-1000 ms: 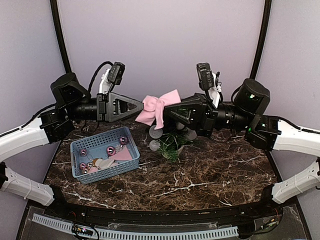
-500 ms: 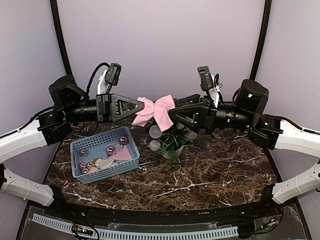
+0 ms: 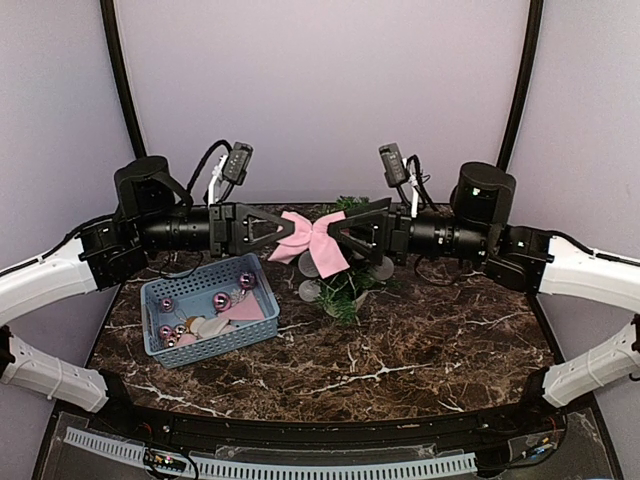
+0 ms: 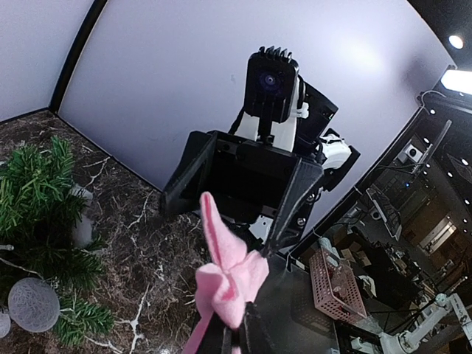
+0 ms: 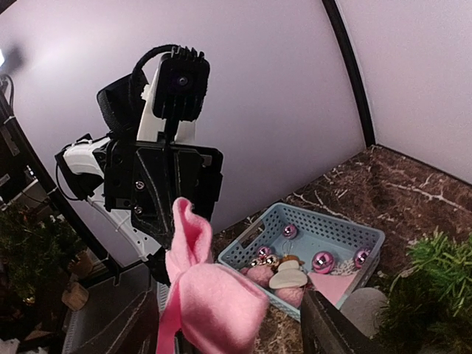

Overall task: Decorate the small christmas tree
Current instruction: Place the bow in the gap of branches.

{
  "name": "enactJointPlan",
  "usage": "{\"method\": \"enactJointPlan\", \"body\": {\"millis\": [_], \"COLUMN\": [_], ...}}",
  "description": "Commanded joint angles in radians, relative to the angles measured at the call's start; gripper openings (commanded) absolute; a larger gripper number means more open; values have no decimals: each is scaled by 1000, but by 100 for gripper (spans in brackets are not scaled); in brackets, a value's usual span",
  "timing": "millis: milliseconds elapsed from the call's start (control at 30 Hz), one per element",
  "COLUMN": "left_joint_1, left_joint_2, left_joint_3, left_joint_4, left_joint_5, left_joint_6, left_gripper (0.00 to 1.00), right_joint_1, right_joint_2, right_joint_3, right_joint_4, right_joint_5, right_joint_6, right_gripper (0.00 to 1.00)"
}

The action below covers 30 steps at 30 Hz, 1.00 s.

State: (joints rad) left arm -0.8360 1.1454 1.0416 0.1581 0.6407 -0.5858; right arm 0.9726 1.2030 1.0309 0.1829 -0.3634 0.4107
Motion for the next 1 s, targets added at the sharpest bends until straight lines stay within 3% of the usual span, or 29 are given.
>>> {"method": "enactJointPlan", "body": {"millis": [0, 167, 367, 533, 967], "left_joint_1": [-4, -4, -3, -3, -2], "left_joint_2": [2, 8, 31, 71, 256], "left_joint_3": [33, 32, 38, 35, 123], "left_joint_4": [-29, -52, -60, -50, -32], "left_joint_5": [-14, -62, -106, -224, -350], "left_joint_6": [47, 79, 111, 149, 194], "left_gripper": [0, 0, 0, 0, 0], "right_joint_1": [-3, -6, -5, -6, -6], "right_joint_2": [37, 54, 82, 69, 91], "right_joint_3": [53, 52, 71, 56, 53], "right_joint_4": [33, 51, 4, -27, -105], "right_joint_5": [-70, -87, -13, 166, 470], "right_joint_6": [23, 44, 49, 49, -6], "right_gripper": [57, 39, 0, 0, 0]}}
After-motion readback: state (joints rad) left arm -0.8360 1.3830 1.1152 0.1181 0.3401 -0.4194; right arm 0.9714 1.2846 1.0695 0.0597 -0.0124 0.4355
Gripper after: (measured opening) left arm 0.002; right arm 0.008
